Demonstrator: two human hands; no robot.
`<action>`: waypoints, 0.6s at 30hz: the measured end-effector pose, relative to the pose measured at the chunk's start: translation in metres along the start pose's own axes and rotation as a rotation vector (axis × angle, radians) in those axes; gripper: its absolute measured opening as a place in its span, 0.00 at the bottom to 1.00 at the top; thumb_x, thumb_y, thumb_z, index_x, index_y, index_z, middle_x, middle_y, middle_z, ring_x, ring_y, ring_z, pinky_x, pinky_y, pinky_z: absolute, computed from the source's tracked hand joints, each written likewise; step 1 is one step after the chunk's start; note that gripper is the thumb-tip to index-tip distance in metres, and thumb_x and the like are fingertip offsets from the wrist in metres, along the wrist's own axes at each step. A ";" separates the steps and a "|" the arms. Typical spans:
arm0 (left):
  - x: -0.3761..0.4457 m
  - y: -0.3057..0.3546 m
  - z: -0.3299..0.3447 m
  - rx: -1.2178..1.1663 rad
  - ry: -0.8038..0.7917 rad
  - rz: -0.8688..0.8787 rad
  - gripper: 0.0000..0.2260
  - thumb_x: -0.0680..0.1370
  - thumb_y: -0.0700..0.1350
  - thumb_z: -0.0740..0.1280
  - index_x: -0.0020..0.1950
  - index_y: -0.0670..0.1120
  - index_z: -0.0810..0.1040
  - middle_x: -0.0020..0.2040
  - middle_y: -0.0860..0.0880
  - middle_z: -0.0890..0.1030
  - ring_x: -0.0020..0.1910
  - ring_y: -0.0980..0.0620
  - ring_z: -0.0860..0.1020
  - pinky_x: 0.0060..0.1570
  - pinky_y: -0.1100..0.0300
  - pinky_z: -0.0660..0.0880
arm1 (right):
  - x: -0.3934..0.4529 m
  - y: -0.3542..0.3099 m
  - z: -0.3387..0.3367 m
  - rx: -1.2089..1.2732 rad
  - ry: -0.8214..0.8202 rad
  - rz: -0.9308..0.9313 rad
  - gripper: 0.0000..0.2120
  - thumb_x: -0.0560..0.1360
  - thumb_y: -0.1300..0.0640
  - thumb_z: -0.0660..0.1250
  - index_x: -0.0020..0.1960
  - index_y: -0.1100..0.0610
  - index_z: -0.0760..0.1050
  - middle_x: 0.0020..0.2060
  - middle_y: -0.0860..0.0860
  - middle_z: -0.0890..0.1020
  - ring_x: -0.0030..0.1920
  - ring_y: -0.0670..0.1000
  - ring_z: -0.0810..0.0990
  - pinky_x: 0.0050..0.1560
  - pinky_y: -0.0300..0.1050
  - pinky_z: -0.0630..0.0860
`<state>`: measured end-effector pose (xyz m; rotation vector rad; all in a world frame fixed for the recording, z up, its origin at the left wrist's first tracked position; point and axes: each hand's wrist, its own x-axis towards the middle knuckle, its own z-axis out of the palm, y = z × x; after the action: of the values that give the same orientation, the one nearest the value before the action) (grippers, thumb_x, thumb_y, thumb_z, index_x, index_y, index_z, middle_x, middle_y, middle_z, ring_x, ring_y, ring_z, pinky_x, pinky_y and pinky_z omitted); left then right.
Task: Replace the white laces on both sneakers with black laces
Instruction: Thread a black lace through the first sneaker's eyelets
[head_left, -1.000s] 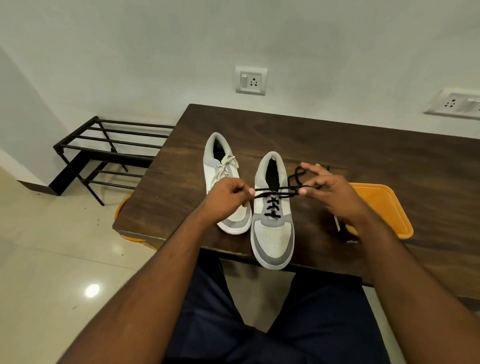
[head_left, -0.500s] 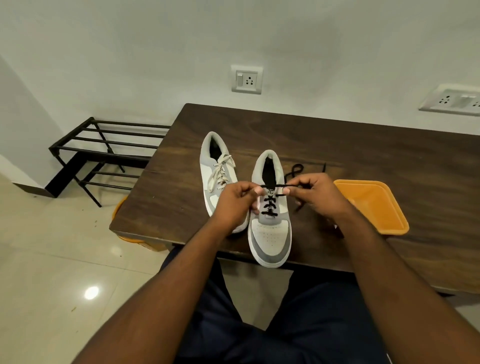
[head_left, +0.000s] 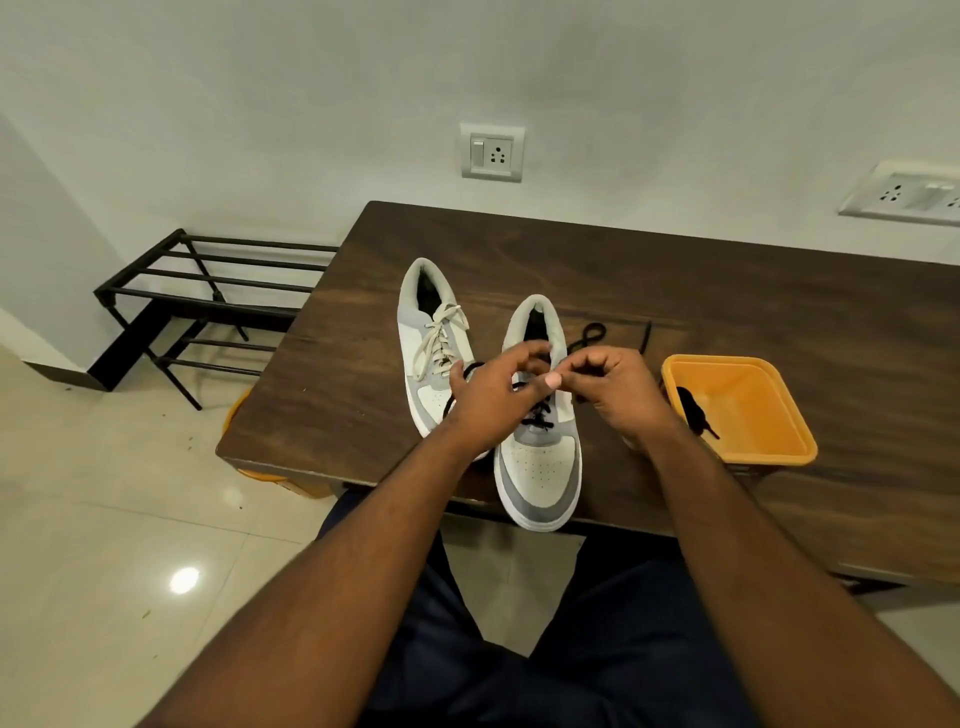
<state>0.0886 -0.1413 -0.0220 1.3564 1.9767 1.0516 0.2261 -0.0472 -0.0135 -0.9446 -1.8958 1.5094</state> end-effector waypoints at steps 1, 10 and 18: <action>0.001 -0.004 0.001 0.004 0.005 -0.009 0.14 0.79 0.58 0.65 0.63 0.58 0.77 0.54 0.59 0.83 0.59 0.59 0.77 0.73 0.41 0.41 | 0.001 0.001 0.002 0.018 -0.011 0.007 0.03 0.73 0.65 0.71 0.44 0.59 0.83 0.39 0.54 0.84 0.40 0.48 0.81 0.40 0.40 0.77; -0.002 -0.016 0.009 -0.133 0.152 0.063 0.07 0.75 0.51 0.72 0.53 0.56 0.83 0.45 0.57 0.85 0.50 0.60 0.81 0.74 0.42 0.54 | 0.003 -0.002 0.009 0.149 0.066 0.086 0.07 0.71 0.63 0.74 0.39 0.65 0.77 0.29 0.56 0.81 0.26 0.47 0.76 0.28 0.37 0.73; 0.007 -0.011 0.012 -0.475 0.246 -0.078 0.04 0.76 0.37 0.70 0.45 0.43 0.84 0.40 0.49 0.84 0.39 0.57 0.82 0.42 0.64 0.78 | 0.014 0.006 0.009 0.016 0.381 0.140 0.14 0.77 0.51 0.68 0.39 0.59 0.79 0.30 0.50 0.79 0.28 0.43 0.73 0.32 0.40 0.71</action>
<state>0.0893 -0.1329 -0.0379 0.9227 1.7650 1.5870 0.2119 -0.0409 -0.0213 -1.2774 -1.5707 1.3049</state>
